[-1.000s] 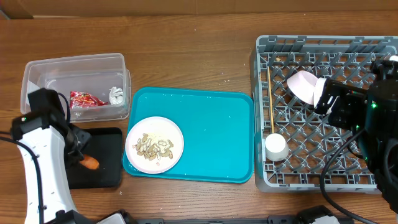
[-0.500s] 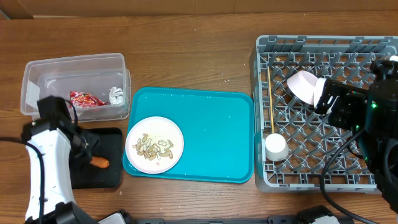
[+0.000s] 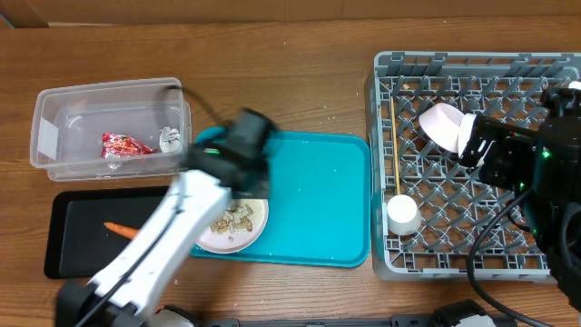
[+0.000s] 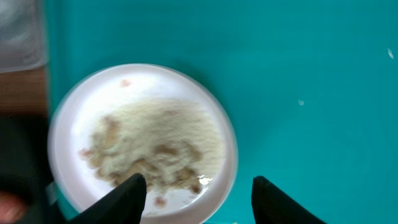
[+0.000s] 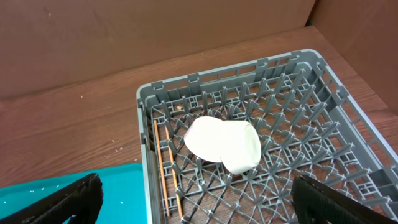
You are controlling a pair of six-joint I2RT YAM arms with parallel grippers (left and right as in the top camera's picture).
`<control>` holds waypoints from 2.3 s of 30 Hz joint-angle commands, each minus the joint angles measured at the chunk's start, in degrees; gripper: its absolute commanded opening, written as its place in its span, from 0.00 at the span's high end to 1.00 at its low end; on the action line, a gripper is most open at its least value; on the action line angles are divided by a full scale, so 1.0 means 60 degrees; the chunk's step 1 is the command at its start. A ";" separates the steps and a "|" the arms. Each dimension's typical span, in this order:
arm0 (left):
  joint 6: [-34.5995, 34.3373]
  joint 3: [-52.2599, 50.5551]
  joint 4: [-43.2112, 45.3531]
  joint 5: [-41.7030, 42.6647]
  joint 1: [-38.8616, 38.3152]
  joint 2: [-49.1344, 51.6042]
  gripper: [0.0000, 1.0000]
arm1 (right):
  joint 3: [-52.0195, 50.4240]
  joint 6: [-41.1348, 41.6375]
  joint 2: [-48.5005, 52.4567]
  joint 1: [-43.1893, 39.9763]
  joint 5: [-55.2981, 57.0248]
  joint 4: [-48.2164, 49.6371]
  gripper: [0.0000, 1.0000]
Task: Sort waste into correct bins and load items into the dishwasher
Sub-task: 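Grasp the plate rim with left gripper and lift it over the black tray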
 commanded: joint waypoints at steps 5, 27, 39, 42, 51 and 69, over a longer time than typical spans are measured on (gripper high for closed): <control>0.0168 0.0073 0.0597 -0.1468 -0.1945 0.2554 0.52 | 0.0084 0.0076 -0.0018 0.0029 0.0135 0.0022 0.00; 0.0211 0.0069 0.1188 -0.1880 -0.2062 0.4317 0.77 | 0.0084 0.0076 -0.0015 0.0029 0.0135 0.0022 0.00; 0.0415 0.0073 0.1268 -0.1861 -0.2149 0.4557 0.96 | 0.0084 0.0076 -0.0015 0.0029 0.0135 0.0022 0.00; 0.0430 0.0073 0.1260 -0.1858 -0.2208 0.4557 0.96 | 0.0084 0.0076 -0.0015 0.0029 0.0138 0.0022 0.00; 0.0299 0.0146 0.0787 -0.2171 -0.2572 0.4550 0.96 | 0.0084 0.0076 -0.0018 0.0029 0.0135 0.0022 0.00; -0.1781 0.2127 -0.1931 -0.2280 -0.3432 0.4430 0.96 | 0.0084 0.0076 -0.0018 0.0029 0.0135 0.0022 0.00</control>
